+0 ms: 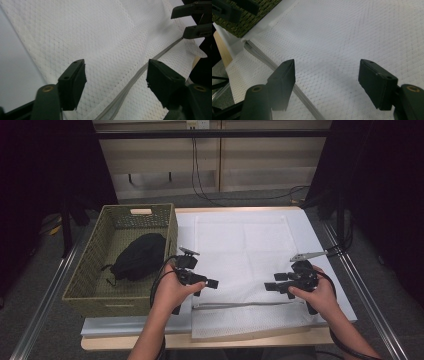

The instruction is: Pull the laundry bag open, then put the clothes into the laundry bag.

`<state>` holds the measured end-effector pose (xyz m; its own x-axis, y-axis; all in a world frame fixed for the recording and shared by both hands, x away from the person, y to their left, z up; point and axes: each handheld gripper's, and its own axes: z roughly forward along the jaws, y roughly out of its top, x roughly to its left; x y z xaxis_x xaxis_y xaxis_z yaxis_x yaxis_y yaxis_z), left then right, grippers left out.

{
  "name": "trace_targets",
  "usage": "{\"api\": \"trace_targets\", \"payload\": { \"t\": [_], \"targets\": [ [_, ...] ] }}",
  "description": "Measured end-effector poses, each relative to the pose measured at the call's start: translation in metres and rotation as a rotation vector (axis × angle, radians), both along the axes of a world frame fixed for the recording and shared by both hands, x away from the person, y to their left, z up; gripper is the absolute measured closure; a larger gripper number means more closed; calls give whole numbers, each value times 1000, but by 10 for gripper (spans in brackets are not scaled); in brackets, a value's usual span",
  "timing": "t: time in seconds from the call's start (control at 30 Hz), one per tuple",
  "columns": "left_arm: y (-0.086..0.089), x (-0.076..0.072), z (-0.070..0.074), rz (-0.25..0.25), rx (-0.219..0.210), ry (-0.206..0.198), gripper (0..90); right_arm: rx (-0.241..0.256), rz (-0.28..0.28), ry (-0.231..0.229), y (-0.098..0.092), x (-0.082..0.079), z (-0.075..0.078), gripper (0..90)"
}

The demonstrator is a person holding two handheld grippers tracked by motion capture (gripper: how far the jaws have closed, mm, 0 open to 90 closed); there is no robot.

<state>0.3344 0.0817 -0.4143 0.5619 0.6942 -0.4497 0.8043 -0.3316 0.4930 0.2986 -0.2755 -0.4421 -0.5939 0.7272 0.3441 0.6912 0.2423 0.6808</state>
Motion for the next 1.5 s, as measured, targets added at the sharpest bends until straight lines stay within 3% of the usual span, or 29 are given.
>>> {"api": "trace_targets", "payload": {
  "t": [0.27, 0.4, 0.43, 0.57, 0.67, 0.93, 1.2, 1.5],
  "targets": [
    [-1, 1, 0, -6, 8, -65, 197, -19, 39, -26, 5, -2, -1, 295],
    [-2, 2, 1, -2, -4, -85, 137, -33, 64, -42, 5, -3, -2, 288],
    [-3, 2, 1, 18, -21, -83, 129, -33, 65, -42, 5, -4, -2, 289],
    [-2, 3, 0, 18, -17, -113, 97, -45, 83, -53, 6, -3, -3, 288],
    [-3, 2, 0, 14, -22, -102, 89, -45, 98, -53, 8, -4, -5, 300],
    [-2, 2, 1, 10, -20, -122, 69, -67, 157, -72, 14, -9, -7, 379],
    [0, 3, 1, -11, -52, -119, 41, -68, 202, -82, 24, -12, -9, 411],
    [0, 3, -1, -10, -42, -116, 41, -90, 238, -80, 28, -13, -13, 455]
  ]
}}
